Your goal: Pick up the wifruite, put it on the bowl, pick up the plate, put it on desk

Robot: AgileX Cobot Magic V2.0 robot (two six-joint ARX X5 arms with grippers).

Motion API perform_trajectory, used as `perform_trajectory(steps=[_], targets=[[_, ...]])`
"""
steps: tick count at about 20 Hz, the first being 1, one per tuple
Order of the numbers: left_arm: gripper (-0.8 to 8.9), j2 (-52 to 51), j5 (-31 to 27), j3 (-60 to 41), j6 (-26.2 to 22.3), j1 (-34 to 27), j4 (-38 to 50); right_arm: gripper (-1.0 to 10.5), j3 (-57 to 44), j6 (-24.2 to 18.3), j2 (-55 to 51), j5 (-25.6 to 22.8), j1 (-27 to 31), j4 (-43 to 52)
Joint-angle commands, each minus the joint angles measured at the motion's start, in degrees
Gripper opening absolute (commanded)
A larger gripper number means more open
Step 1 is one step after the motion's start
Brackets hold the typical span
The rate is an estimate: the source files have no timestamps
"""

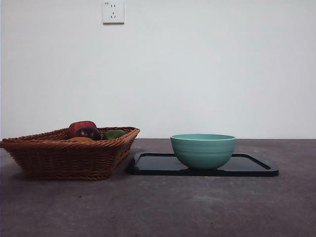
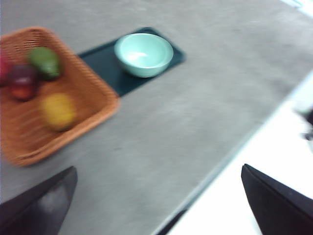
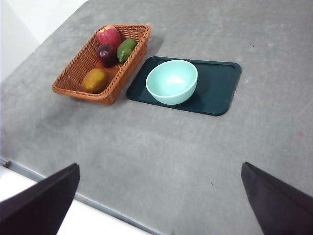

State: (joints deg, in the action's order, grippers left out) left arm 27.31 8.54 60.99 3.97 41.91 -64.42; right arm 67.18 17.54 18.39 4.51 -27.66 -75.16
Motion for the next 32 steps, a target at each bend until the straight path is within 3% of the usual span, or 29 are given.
perform_trajectory(steps=[1,3,7,12,23,27,32], targets=[[6.02,0.3,4.3,0.3,0.6,0.5,2.8,6.0,0.7,1.5,0.9,0.0,-0.2,2.5],[6.02,0.3,7.1,0.3,1.0,0.5,4.8,6.0,0.7,1.7,2.4,0.0,-0.2,2.6],[6.02,0.3,7.0,0.3,1.0,0.5,5.7,6.0,0.7,2.1,7.7,1.5,-0.2,3.1],[6.02,0.3,7.0,0.3,1.0,0.5,5.7,6.0,0.7,2.0,22.1,1.5,-0.3,7.8],[6.02,0.3,7.0,0.3,1.0,0.5,5.7,6.0,0.8,2.4,64.1,1.9,2.0,30.8],[6.02,0.3,7.0,0.3,1.0,0.5,5.7,6.0,0.8,3.1,73.4,2.1,4.3,39.7],[6.02,0.3,7.0,0.3,1.0,0.5,5.7,6.0,0.8,4.6,80.0,2.2,7.9,44.0]])
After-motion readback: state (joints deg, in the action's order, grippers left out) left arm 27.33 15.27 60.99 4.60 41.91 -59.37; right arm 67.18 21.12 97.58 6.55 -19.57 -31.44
